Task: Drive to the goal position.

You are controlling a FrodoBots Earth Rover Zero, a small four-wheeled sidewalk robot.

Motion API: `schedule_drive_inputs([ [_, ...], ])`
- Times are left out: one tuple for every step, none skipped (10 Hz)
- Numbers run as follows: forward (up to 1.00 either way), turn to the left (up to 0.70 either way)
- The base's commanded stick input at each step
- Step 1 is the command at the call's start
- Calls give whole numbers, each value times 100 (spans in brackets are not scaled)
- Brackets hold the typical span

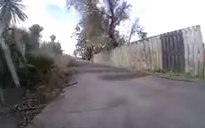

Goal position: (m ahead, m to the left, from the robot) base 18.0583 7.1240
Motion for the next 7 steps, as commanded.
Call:
schedule_drive_inputs([
  [85,-31],
  [85,-23],
  [85,-4],
  [0,0],
  [0,0],
  [0,0],
  [0,0],
])
